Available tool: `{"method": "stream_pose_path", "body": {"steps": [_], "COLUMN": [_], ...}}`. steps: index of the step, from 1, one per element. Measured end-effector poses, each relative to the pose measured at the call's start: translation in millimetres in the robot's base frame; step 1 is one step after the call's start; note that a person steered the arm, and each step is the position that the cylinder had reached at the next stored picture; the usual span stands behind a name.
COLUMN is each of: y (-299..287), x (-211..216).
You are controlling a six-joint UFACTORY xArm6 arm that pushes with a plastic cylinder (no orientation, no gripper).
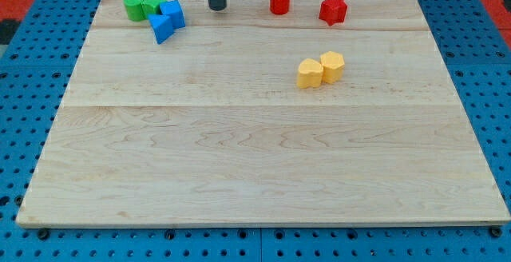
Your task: Separate the blue blocks from the green blocks
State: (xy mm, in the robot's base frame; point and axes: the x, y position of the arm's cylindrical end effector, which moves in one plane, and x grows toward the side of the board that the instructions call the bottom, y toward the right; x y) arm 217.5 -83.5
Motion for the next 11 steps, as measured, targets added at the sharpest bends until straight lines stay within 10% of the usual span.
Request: {"method": "stream_pose_path", "body": {"steps": [11], "y": [-93.2], "x": [65.7]}}
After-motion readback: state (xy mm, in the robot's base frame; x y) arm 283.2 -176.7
